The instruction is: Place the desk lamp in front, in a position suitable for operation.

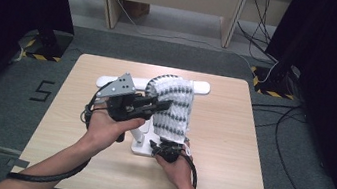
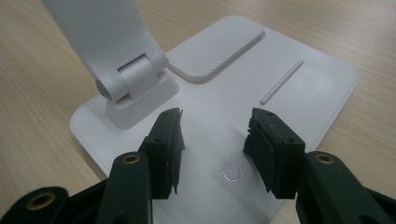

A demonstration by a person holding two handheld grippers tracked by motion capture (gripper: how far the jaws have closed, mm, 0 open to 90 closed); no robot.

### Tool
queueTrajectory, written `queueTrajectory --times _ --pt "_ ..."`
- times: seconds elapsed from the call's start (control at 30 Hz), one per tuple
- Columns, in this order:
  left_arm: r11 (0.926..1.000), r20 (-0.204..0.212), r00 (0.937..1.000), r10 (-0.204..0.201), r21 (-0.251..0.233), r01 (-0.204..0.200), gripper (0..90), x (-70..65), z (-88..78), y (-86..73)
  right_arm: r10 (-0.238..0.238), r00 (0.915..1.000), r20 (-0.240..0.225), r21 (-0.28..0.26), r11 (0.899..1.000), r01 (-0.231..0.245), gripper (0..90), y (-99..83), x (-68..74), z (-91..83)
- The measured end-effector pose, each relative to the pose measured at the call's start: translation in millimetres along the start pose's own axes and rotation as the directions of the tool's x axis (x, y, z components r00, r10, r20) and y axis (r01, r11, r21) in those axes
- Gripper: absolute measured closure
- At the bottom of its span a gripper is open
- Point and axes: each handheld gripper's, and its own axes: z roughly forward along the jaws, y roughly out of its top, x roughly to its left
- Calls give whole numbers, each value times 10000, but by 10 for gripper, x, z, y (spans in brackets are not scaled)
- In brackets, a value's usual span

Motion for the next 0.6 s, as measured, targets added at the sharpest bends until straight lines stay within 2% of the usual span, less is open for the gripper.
queueTrajectory --times 0.6 --pt "9998 -469 9987 -179 82 183 808 147 -214 -138 -10 10000 5 -22 10000 10 543 0 -1 2"
